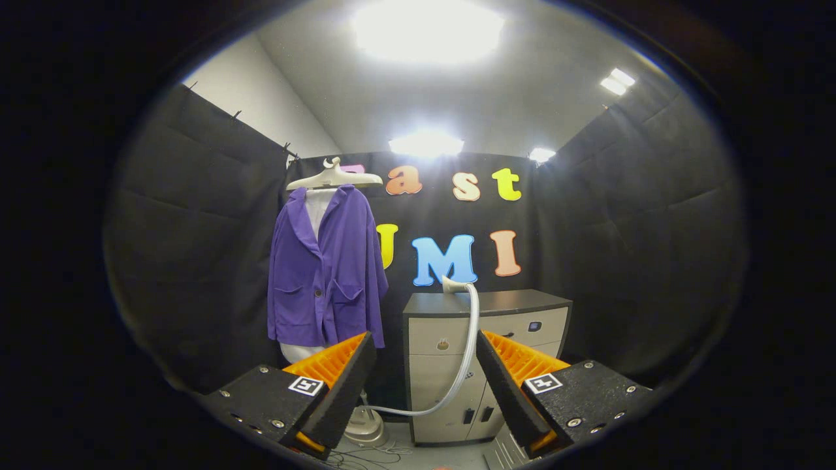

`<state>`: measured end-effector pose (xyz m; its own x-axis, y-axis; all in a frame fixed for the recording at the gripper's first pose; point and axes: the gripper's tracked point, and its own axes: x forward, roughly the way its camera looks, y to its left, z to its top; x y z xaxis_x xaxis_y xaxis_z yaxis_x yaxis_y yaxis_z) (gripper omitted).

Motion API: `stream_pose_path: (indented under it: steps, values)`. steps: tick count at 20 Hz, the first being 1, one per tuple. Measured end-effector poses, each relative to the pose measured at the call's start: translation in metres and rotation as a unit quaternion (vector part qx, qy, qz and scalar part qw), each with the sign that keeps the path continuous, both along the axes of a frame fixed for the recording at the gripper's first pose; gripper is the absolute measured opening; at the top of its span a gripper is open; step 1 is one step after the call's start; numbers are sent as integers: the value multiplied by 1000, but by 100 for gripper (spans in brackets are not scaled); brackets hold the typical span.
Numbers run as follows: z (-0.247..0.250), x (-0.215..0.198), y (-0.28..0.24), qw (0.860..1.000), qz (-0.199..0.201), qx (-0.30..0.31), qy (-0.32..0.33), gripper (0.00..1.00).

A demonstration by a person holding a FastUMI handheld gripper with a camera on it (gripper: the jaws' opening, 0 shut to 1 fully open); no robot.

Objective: Iron the clothes twice with a garment steamer, once on the left side and once on the right side.

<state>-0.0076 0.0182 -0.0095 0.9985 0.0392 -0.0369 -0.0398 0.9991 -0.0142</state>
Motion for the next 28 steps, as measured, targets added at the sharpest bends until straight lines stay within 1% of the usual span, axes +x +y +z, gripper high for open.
stream_pose_path:
  steps: [7, 15, 17, 21, 24, 27, 28]
  values:
    - [-3, 1, 5, 1000, 6, 6, 8, 95]
    - [7, 5, -1, 1000, 0, 9, -1, 95]
    - [16, 11, -5, 1000, -1, 5, -10, 95]
    - [42, 32, -22, 999, -6, 5, -36, 95]
    - [57, 58, -41, 999, -15, 12, -46, 95]
    - [68, 89, -48, 999, 2, 19, -48, 95]
    - [74, 100, -54, 999, 1, 17, -52, 95]
